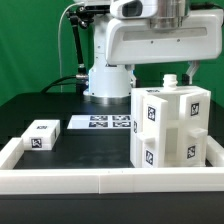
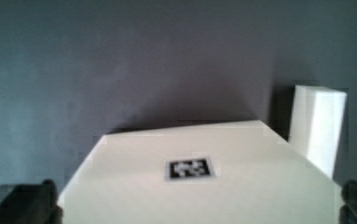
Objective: Assemble cabinet
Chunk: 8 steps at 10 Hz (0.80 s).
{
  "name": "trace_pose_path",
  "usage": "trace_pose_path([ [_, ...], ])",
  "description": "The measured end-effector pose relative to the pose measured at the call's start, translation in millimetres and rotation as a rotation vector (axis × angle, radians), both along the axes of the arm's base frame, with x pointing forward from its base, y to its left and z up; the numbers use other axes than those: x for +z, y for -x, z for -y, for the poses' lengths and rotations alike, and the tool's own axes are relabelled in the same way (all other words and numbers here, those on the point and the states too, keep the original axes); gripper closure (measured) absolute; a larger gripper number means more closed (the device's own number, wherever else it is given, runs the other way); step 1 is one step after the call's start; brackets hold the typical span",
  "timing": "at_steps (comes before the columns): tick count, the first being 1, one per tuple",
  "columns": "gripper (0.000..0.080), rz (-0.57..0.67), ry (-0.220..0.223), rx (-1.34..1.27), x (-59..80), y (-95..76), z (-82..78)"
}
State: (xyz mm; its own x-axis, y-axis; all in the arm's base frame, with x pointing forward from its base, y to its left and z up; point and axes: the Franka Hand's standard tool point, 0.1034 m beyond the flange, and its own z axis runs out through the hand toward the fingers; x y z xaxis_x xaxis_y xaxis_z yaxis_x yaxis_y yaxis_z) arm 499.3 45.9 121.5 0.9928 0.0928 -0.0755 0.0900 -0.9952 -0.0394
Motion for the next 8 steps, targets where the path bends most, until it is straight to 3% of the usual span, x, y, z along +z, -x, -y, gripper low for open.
trace_pose_path([
  [2,0.0003,0.018,0.009,-0.030,-9.0,28.3,33.3],
  [4,0.0003,0.046,0.018,-0.012,-20.1,52.2,81.5],
  [8,0.0003,0.078,0.068,-0.031,-40.2,65.6,172.7],
])
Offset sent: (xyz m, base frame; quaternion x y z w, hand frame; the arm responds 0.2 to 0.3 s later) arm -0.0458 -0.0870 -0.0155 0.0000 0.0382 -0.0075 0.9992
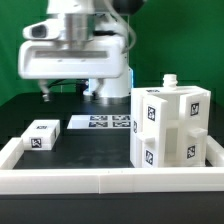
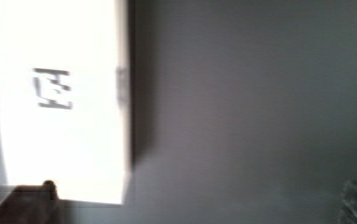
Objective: Assemble cabinet
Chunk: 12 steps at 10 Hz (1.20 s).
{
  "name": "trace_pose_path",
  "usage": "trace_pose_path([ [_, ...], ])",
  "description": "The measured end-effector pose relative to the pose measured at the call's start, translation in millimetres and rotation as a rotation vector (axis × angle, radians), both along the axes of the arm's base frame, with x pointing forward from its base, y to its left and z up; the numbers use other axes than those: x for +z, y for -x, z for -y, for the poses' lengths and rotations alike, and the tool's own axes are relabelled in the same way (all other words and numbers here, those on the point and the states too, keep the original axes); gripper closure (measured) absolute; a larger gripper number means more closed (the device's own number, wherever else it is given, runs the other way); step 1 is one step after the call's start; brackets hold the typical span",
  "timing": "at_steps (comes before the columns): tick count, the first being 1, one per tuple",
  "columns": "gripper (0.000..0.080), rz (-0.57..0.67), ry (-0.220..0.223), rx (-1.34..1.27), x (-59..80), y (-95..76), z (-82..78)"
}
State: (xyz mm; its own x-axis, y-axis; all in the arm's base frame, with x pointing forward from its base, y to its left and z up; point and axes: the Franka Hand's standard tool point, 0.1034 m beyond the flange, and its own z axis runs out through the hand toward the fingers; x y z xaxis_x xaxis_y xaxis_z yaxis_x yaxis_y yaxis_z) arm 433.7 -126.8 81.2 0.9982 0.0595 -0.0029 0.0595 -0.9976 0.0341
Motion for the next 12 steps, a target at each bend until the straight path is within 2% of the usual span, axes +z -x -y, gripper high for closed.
trace_pose_path([
  [2,0.0003,0.000,-0.002,0.002,-0.1,-1.9,-6.1],
  [6,0.0003,-0.003,-0.002,0.002,-1.2,-1.0,-5.9],
  [7,0.0003,0.000,0.001,0.057,-3.9,1.5,0.9],
  [9,0.0003,-0.023,0.005,0.131,-20.8,19.6,46.8],
  [10,0.0003,-0.030,0.006,0.136,-25.0,21.6,56.9],
  [12,0.0003,-0.042,0.006,0.148,-30.9,24.3,62.7],
])
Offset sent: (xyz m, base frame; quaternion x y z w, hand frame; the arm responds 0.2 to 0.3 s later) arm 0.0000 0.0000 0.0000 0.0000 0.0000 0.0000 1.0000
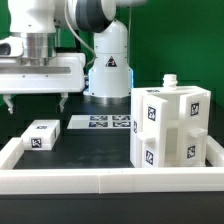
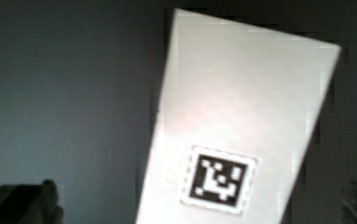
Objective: Assemble cabinet
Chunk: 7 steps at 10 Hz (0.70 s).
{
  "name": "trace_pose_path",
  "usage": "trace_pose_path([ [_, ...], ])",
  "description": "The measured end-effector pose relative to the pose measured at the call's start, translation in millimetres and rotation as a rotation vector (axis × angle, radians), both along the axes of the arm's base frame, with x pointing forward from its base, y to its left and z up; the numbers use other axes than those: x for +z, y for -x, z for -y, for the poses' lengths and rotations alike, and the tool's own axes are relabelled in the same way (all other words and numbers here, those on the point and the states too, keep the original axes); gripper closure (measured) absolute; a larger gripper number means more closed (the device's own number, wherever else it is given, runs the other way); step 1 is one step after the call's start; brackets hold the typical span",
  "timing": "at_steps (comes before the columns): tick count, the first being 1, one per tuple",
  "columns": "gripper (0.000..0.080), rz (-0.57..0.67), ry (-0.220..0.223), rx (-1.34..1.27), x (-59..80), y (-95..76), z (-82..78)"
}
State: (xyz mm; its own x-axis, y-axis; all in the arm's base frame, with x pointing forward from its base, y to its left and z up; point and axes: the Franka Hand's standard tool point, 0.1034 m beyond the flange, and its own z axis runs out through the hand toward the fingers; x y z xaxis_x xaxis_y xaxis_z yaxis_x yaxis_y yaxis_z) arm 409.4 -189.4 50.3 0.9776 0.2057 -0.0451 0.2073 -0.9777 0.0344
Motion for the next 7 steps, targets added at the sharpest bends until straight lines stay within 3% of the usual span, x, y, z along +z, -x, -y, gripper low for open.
trace_pose_path([
  [7,0.0003,-0.020,-0.003,0.044,-20.7,-4.2,-20.8],
])
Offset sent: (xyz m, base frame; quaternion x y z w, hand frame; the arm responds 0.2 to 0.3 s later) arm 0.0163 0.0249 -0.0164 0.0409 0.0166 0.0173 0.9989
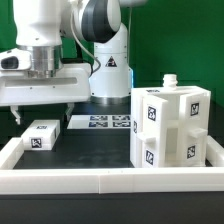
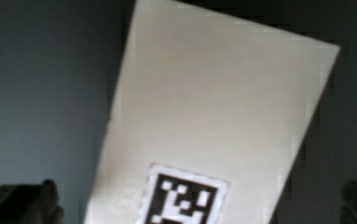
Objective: Assemble cabinet
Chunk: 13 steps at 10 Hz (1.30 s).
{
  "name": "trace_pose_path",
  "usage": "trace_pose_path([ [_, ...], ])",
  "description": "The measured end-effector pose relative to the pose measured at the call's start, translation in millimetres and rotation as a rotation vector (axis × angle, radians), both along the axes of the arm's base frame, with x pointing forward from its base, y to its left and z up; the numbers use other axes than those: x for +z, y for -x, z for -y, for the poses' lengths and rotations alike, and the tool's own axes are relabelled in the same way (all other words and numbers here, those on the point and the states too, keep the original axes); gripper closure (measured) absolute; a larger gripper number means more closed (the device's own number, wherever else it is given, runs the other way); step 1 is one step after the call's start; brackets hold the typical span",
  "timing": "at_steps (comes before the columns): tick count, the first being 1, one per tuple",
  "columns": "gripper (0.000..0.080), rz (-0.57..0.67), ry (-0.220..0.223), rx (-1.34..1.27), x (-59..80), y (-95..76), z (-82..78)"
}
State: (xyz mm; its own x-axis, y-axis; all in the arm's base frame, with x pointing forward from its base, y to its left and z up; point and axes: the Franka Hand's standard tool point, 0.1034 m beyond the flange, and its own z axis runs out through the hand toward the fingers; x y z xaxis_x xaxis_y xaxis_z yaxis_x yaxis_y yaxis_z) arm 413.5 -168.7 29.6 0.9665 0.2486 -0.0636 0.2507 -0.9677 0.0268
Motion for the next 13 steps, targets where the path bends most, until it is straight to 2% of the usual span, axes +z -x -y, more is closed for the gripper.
trace_pose_path([
  [4,0.0003,0.013,0.037,0.012,-19.8,10.7,3.4],
  [9,0.0029,0.010,0.041,0.011,-23.4,13.0,5.0],
  [10,0.0202,0.011,0.041,0.011,-23.1,12.7,5.1],
  [11,0.0233,0.011,0.042,0.011,-23.2,12.9,5.4],
  [13,0.0233,0.011,0.042,0.010,-23.2,12.9,5.3],
])
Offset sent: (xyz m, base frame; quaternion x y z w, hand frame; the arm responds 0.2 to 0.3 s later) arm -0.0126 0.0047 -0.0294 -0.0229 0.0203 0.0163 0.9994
